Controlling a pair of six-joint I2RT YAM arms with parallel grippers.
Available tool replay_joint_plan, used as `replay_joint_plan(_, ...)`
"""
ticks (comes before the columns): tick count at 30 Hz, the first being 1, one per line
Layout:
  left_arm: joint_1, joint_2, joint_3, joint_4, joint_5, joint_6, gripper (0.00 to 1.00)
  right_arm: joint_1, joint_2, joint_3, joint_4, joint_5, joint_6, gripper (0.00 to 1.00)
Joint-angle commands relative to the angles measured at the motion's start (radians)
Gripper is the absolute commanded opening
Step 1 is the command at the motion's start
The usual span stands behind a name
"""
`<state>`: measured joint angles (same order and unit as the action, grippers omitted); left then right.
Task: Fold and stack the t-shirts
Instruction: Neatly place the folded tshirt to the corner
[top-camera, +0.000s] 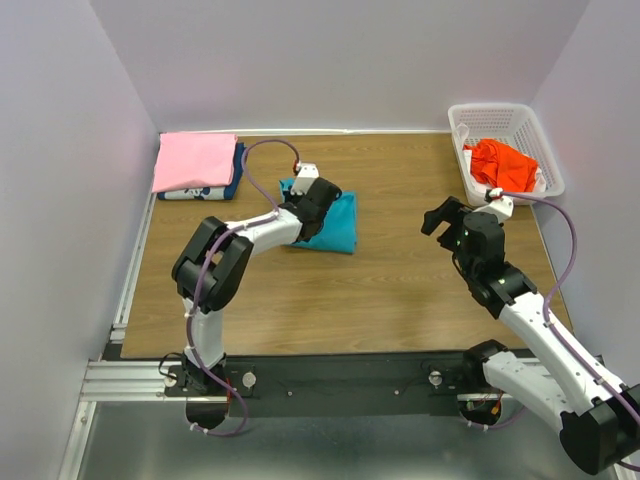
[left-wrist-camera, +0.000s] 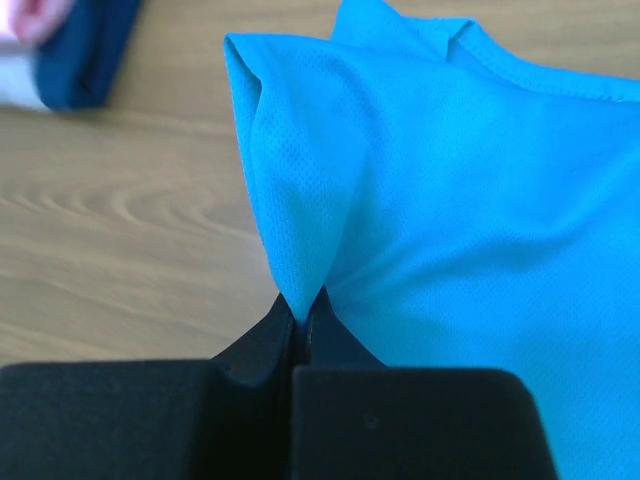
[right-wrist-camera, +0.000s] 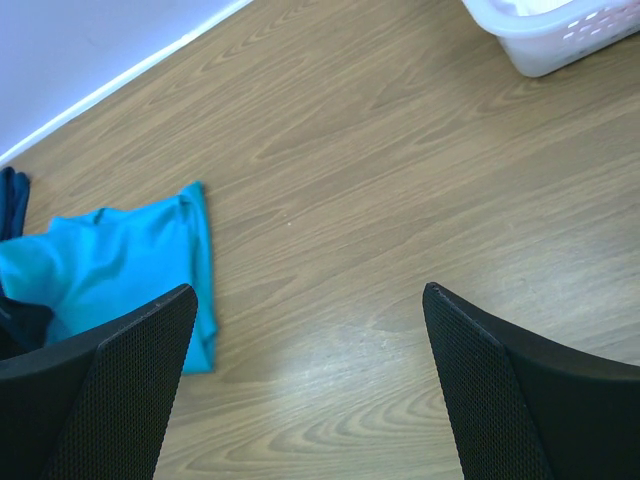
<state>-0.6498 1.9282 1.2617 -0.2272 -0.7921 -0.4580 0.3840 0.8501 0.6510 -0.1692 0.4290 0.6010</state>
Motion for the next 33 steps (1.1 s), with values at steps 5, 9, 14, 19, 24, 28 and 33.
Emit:
replay_joint_plan(5,0.163,-0.023,0.047,0.33,-0.033,0.531,0.0,-0.002,-0.006,-0.011,-0.006,0.109,-0.017,1.0)
replay_joint_plan(9,0.231,-0.035,0.061,0.466,-0.036,0.712,0.0,-0.002,0.004,-0.011,-0.004,0.146,-0.02,1.0)
replay_joint_plan(14,0.311,-0.015,0.074,0.58,0.074,0.922,0.0,-0.002,0.029,-0.004,-0.006,0.163,-0.038,1.0)
replay_joint_plan(19,0.372,0.051,0.165,0.631,0.1,1.076,0.0,-0.002,0.043,0.001,-0.006,0.178,-0.046,1.0)
replay_joint_plan(24,0.407,0.061,0.219,0.646,0.126,1.163,0.0,-0.002,0.046,-0.007,-0.006,0.191,-0.05,1.0)
replay_joint_plan(28,0.421,0.052,0.231,0.658,0.174,1.208,0.0,-0.002,0.053,-0.004,-0.006,0.197,-0.047,1.0)
replay_joint_plan(33,0.429,0.031,0.238,0.657,0.189,1.234,0.0,-0.002,0.084,0.001,-0.006,0.2,-0.049,1.0)
